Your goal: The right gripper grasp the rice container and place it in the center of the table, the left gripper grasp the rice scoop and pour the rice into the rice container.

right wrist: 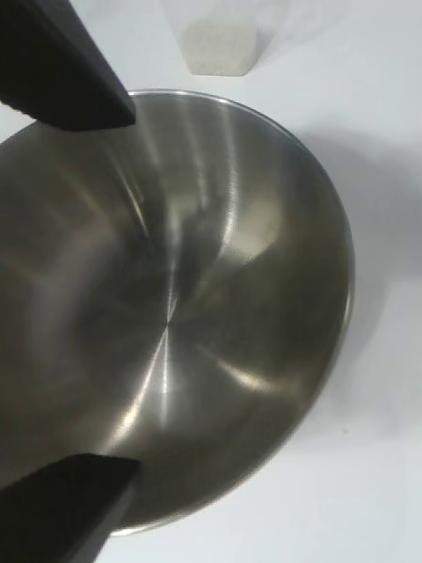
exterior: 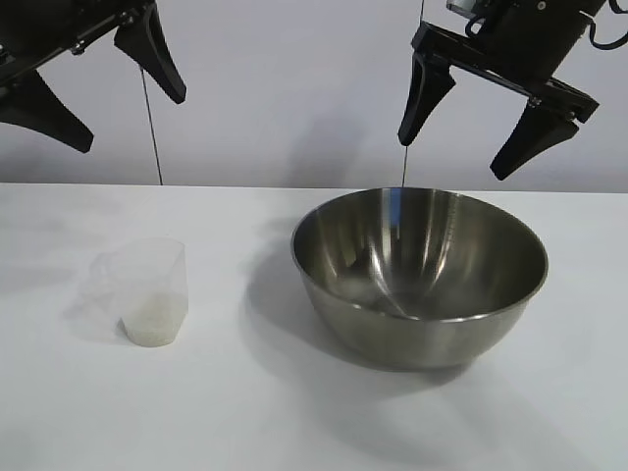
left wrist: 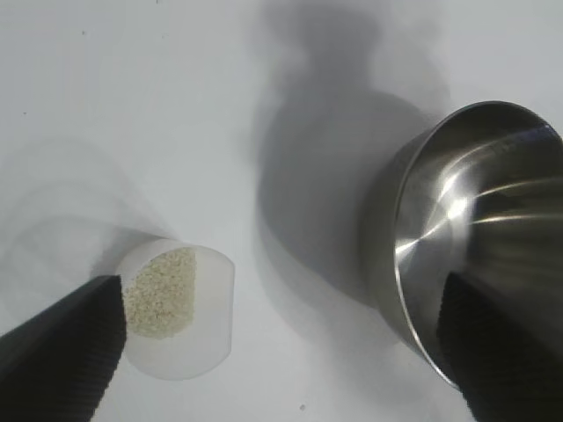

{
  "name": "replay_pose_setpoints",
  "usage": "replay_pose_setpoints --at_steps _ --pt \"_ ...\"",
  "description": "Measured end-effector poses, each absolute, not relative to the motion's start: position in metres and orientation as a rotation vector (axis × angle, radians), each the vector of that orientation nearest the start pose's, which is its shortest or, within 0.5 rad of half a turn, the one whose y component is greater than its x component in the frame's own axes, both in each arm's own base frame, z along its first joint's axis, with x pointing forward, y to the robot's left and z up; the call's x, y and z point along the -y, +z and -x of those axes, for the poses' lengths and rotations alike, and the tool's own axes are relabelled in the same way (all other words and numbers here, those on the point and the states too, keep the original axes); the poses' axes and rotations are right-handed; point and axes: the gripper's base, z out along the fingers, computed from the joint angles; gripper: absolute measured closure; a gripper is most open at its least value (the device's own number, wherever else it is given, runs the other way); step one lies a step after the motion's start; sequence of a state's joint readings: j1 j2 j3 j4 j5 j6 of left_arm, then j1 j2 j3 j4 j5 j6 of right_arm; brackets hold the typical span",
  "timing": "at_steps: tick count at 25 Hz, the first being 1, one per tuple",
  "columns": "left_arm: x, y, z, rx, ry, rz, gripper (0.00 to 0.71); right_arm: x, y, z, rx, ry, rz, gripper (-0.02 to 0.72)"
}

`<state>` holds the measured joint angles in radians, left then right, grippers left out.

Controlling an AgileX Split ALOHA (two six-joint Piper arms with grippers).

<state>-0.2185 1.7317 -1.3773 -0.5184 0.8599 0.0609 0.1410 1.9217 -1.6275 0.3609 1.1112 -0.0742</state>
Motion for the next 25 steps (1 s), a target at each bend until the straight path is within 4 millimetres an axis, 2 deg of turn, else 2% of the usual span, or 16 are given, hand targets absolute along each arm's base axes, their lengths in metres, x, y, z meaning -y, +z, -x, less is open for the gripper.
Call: replay_pose_setpoints --at_steps 7,13,16,23,25 --pt "0.114 0.277 -0.356 -2.665 -0.679 -0.034 0.016 -0.084 0.262 -0.399 -2.859 0.473 0.154 0.01" --pt "0.114 0.277 -0.356 -2.665 -0.679 -0.034 0.016 -0.063 0.254 -0.398 -2.907 0.102 0.254 0.01" --pt "0.114 0.277 -0.356 -2.665 -0.679 -0.034 0.016 -0.057 0.233 -0.393 -2.928 0.024 0.273 0.01" --pt "0.114 0.277 -0.356 -2.665 -0.679 -0.034 0.016 -0.06 0.168 -0.381 -2.945 0.096 0.193 0.012" --pt "0.114 0.277 -0.356 -2.665 -0.679 -0.034 0.016 -0.06 0.156 -0.379 -2.962 0.102 0.183 0.076"
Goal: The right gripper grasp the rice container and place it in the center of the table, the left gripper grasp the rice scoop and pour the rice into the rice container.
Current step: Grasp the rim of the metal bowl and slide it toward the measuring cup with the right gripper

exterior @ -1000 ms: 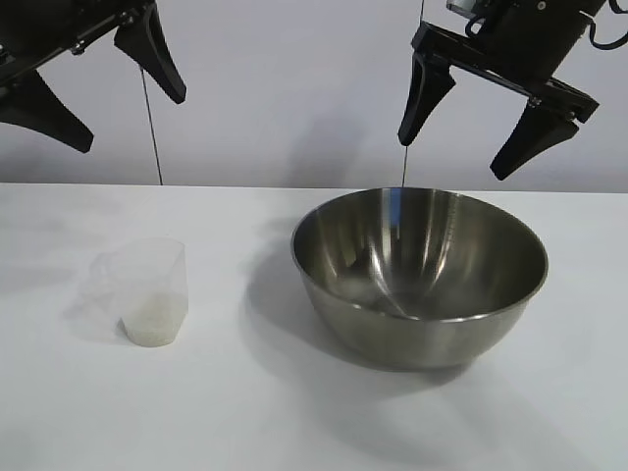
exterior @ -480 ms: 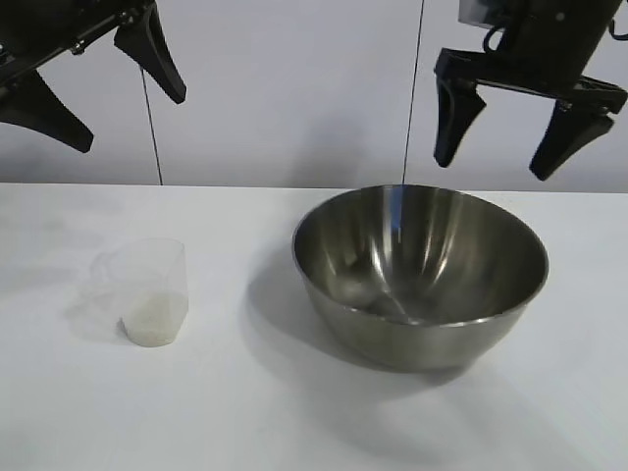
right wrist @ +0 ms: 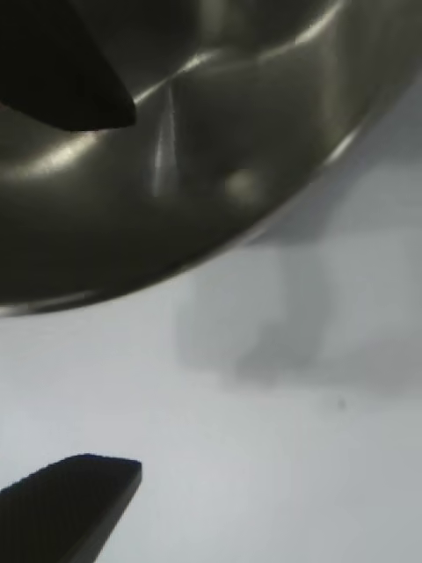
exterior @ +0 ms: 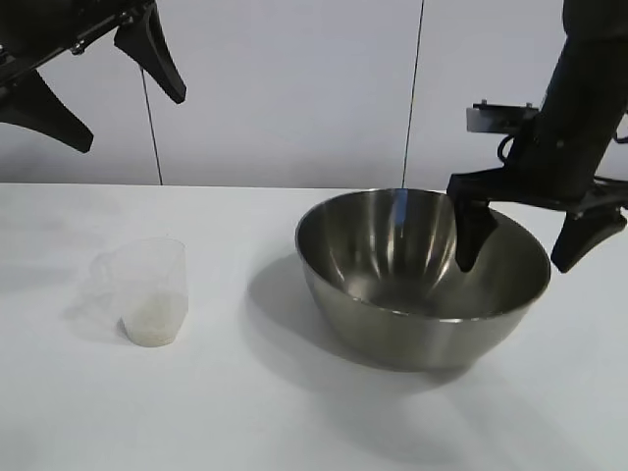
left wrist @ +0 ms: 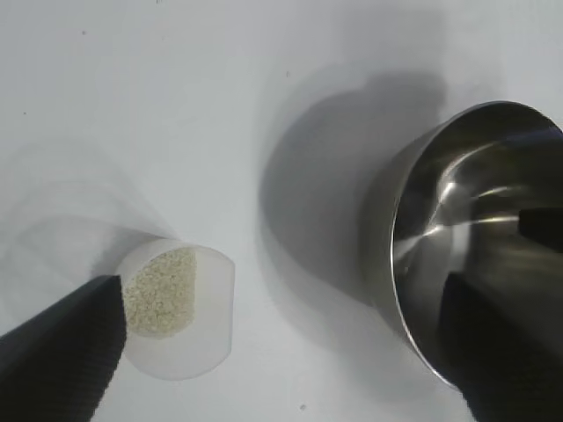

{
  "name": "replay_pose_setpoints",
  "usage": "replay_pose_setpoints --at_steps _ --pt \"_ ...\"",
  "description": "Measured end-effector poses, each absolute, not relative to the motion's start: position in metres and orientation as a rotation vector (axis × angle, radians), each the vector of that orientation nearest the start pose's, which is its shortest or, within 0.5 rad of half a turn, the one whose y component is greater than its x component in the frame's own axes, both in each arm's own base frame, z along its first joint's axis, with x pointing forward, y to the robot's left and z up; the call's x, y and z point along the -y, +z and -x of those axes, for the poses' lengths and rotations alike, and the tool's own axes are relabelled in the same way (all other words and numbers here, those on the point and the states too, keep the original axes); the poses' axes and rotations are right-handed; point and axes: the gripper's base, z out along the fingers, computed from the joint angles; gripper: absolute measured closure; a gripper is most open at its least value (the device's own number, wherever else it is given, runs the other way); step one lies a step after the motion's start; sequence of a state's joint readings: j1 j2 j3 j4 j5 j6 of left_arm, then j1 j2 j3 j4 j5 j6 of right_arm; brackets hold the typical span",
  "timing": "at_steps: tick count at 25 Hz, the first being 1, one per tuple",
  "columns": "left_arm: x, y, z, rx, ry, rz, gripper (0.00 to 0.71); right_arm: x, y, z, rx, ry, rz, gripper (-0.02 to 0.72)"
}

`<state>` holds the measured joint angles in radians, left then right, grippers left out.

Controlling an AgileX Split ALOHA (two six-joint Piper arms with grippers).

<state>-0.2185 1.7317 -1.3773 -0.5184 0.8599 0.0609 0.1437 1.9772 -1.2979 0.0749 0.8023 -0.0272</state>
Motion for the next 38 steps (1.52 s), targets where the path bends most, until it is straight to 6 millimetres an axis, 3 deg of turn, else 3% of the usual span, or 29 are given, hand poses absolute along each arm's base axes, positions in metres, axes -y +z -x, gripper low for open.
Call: replay_pose_setpoints --at_steps 5,6,8,16,26,33,38 --pt "0.114 0.277 -0.356 -2.665 -0.679 -0.034 0.016 -0.06 0.151 -0.381 -2.95 0.105 0.158 0.536" --pt "0.114 0.277 -0.356 -2.665 -0.679 -0.034 0.016 -0.06 0.15 -0.381 -2.95 0.105 0.156 0.601" --pt "0.114 0.277 -0.356 -2.665 -0.679 -0.034 0.016 -0.061 0.151 -0.381 -2.947 0.122 0.14 0.654" --pt "0.114 0.277 -0.356 -2.665 -0.679 -0.034 0.016 -0.065 0.156 -0.378 -2.951 0.201 0.152 0.689" --pt "0.114 0.277 -0.356 -2.664 -0.679 -0.033 0.016 -0.073 0.197 -0.376 -2.892 0.263 0.207 0.693" --pt "0.114 0.277 -0.356 -2.664 -0.679 -0.033 0.016 -0.112 0.197 -0.367 -2.877 0.286 0.358 0.693" --pt "0.114 0.277 -0.356 -2.664 -0.679 -0.033 0.016 -0.139 0.186 -0.362 -2.877 0.3 0.441 0.693"
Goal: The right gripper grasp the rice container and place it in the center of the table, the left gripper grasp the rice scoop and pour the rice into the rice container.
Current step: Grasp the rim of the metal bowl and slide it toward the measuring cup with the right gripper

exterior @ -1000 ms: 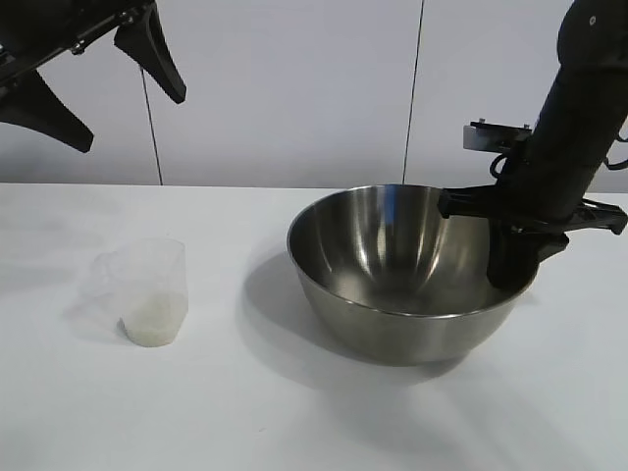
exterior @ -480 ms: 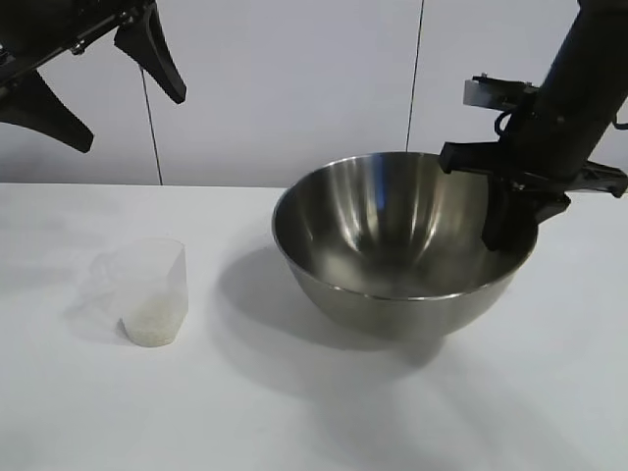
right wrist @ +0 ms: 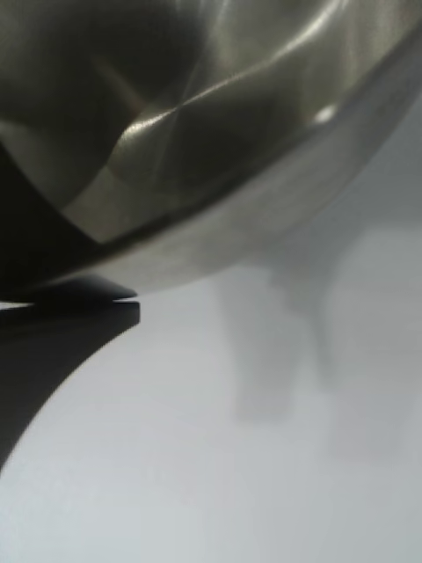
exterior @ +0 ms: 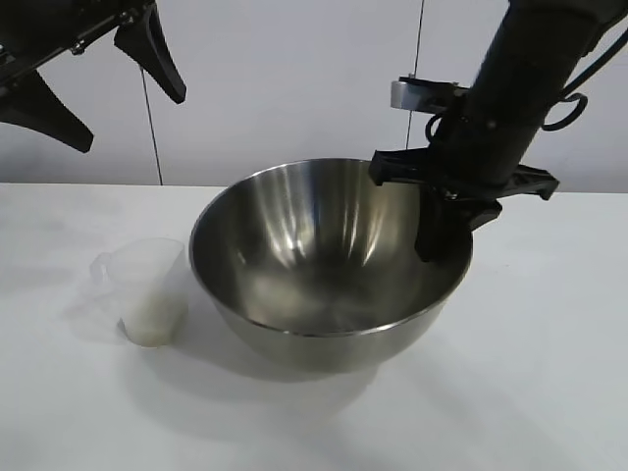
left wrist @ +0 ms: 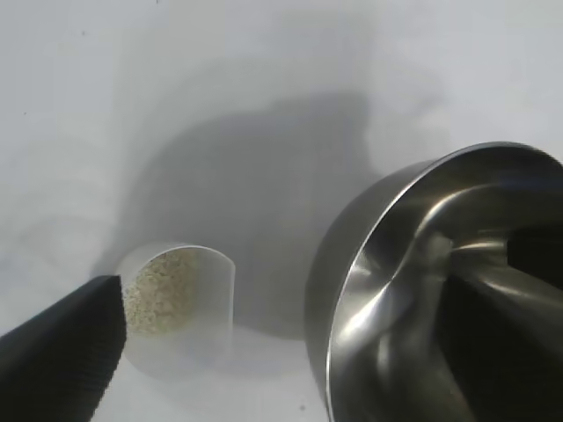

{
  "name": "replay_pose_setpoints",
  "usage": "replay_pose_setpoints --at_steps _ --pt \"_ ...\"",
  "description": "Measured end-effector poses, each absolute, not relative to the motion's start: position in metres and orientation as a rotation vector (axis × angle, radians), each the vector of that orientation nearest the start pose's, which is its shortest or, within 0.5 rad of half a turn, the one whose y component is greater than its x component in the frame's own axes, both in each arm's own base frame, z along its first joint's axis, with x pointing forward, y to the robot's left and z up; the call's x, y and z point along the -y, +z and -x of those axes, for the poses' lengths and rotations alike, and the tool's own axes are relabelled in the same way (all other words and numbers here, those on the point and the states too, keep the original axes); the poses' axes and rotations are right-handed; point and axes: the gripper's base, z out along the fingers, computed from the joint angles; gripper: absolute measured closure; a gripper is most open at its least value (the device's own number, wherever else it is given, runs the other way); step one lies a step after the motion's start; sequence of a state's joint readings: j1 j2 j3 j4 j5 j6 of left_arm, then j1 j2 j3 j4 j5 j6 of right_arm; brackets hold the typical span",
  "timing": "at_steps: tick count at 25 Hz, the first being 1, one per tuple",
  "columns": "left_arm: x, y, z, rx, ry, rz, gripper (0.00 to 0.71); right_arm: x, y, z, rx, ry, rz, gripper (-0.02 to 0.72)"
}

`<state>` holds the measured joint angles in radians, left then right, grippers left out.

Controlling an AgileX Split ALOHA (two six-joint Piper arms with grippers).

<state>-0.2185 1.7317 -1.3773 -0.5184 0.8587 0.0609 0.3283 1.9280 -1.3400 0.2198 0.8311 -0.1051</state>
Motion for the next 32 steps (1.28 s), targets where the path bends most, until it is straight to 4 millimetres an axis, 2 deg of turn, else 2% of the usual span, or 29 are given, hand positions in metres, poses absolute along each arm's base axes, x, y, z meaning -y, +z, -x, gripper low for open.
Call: replay_pose_setpoints --at_steps 2,12,17,20,25,26,29,32 --pt "0.114 0.277 -0.356 -2.664 -0.679 -0.033 0.016 -0.144 0.18 -0.362 -2.885 0.302 0.449 0.693" --pt "0.114 0.277 -0.356 -2.664 -0.679 -0.033 0.016 -0.144 0.162 -0.365 -2.92 0.279 0.43 0.693" --pt "0.114 0.278 -0.357 -2.651 -0.676 -0.028 0.016 -0.145 0.161 -0.366 -2.918 0.282 0.42 0.678" --pt "0.114 0.278 -0.358 -2.645 -0.674 -0.026 0.016 -0.145 0.161 -0.367 -2.915 0.286 0.416 0.58" --pt "0.114 0.278 -0.358 -2.643 -0.674 -0.025 0.016 -0.146 0.164 -0.368 -2.918 0.294 0.416 0.254" --pt "0.114 0.278 -0.358 -2.643 -0.674 -0.025 0.016 -0.147 0.167 -0.369 -2.919 0.295 0.421 0.215" --pt "0.114 0.278 -0.358 -2.643 -0.674 -0.025 0.016 -0.147 0.187 -0.372 -2.901 0.292 0.416 0.146" --pt "0.114 0.278 -0.358 -2.643 -0.674 -0.025 0.016 -0.144 0.222 -0.375 -2.845 0.285 0.36 0.067"
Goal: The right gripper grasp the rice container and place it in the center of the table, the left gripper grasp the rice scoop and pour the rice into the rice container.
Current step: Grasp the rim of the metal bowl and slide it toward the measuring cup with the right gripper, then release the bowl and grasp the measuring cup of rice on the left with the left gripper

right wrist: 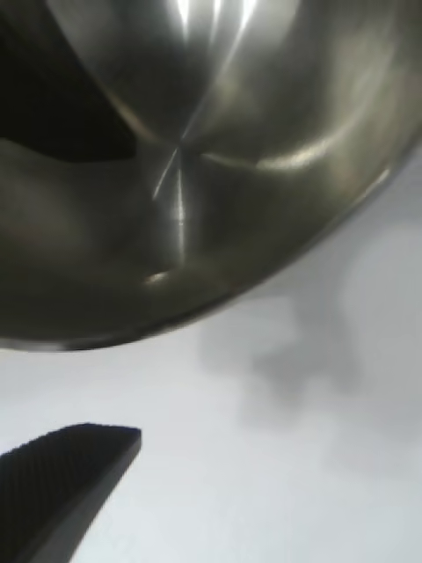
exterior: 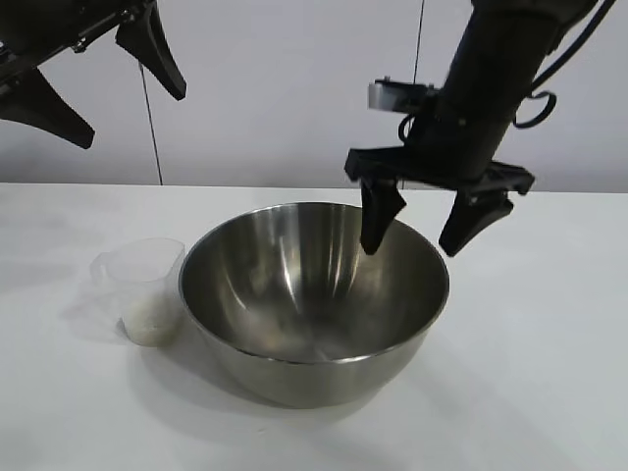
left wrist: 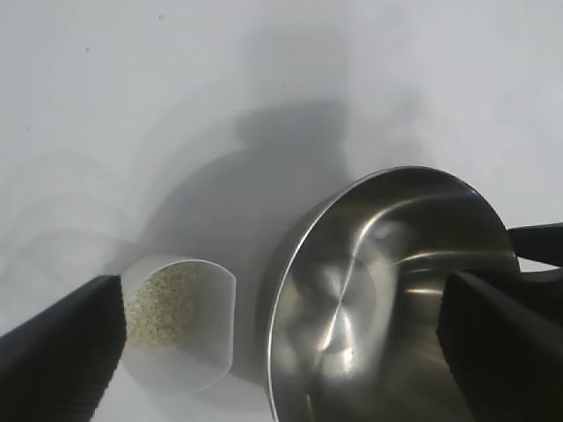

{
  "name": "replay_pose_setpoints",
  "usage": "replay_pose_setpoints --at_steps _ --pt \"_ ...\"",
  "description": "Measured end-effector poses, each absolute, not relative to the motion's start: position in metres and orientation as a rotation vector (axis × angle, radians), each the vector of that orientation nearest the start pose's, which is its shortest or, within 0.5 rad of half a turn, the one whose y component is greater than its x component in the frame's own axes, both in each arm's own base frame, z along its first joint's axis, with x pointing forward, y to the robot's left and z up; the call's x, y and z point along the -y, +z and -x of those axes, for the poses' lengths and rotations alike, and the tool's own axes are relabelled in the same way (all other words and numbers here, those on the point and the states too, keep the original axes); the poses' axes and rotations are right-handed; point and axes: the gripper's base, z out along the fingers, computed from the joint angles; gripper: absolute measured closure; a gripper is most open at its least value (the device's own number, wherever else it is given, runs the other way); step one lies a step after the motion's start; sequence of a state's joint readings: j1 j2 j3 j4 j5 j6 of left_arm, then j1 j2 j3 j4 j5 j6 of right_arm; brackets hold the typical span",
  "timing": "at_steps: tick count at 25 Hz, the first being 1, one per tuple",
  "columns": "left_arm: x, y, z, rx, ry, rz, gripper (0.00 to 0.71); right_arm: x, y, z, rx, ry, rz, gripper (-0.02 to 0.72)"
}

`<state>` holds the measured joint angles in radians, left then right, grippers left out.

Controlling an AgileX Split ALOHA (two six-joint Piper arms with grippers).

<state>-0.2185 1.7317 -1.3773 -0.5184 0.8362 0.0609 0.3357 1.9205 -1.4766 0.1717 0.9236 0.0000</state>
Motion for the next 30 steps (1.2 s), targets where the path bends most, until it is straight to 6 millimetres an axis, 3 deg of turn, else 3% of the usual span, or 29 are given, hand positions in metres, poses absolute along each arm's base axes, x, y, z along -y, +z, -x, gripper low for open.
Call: replay_pose_setpoints --at_steps 4,6,22,27,30 --pt "0.114 0.278 -0.359 -2.633 -0.671 -0.021 0.016 -0.131 0.264 -0.378 -2.781 0.295 0.282 0.019" --pt "0.113 0.279 -0.36 -2.617 -0.667 -0.015 0.016 -0.126 0.271 -0.378 -2.78 0.29 0.265 0.017" --pt "0.113 0.279 -0.362 -2.6 -0.657 -0.022 0.016 -0.122 0.27 -0.376 -2.816 0.277 0.241 0.009" --pt "0.112 0.286 -0.366 -2.503 -0.585 -0.175 0.016 -0.122 0.27 -0.376 -2.815 0.273 0.243 0.009" --pt "0.106 0.303 -0.363 -2.395 -0.462 -0.323 0.016 -0.121 0.27 -0.376 -2.817 0.263 0.247 0.009"
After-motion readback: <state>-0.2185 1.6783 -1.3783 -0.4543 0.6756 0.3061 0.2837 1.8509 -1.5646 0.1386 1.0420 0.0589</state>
